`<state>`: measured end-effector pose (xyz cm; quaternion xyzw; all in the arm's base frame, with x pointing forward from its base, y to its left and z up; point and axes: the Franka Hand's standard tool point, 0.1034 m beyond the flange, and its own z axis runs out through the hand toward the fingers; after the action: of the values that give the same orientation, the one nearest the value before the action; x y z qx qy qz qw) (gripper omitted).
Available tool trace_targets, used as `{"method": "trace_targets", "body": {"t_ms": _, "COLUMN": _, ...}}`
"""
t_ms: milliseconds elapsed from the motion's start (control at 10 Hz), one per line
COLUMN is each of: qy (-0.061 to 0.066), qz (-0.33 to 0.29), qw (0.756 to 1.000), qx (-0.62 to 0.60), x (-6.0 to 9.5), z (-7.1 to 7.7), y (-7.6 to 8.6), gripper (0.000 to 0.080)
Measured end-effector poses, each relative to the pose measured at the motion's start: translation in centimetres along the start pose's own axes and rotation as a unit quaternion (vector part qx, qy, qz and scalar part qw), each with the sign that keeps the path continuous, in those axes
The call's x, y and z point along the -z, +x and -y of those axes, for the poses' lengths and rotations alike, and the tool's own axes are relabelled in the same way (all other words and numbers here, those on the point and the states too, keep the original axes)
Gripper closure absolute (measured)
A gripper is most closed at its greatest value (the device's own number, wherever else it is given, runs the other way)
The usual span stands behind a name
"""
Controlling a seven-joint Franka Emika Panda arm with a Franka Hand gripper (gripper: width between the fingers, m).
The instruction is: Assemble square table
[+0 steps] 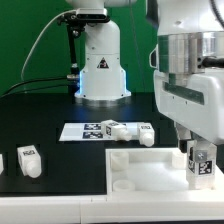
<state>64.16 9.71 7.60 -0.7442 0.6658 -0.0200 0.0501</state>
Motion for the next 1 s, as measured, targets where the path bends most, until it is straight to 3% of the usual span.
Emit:
{"method": "trace_targets", "body": {"t_ms": 300, "qy": -0.004, "qz": 0.004, "qw": 0.995, "qx": -0.097, "x": 0.01, "z": -0.19, "y": 0.01, "gripper": 0.0514}}
{"method": "trace_targets", "body": {"t_ms": 400, "qy": -0.006, "qz": 0.024, "qw": 0.978, "qx": -0.205, "x": 0.01, "z": -0.41, "y": 0.01, "gripper": 0.0514}}
{"method": "trace_targets", "body": {"t_ms": 600, "qy": 0.005, "qz": 0.040, "qw": 0.945, "qx": -0.326, "x": 0.03, "z": -0.58, "y": -0.10, "gripper": 0.0513}}
{"method": "trace_targets", "body": {"t_ms": 700, "qy": 0.005, "qz": 0.039, "qw": 0.948, "qx": -0.316, "x": 0.03, "z": -0.60, "y": -0.05, "gripper": 0.0513}}
{"method": "trace_targets", "body": {"t_ms": 800, "qy": 0.005, "qz": 0.039, "qw": 0.949, "qx": -0.313, "x": -0.06, "z": -0.65, "y": -0.09, "gripper": 0.0442}}
{"method": "trace_targets", "body": {"t_ms": 900, "qy": 0.004, "qz": 0.039, "qw": 0.949, "qx": -0.312, "x": -0.11, "z": -0.67, "y": -0.08, "gripper": 0.0442}}
{"method": "trace_targets", "body": {"t_ms": 1000, "qy": 0.005, "qz": 0.040, "qw": 0.950, "qx": -0.311, "x": 0.05, "z": -0.63, "y": -0.19, "gripper": 0.0241}}
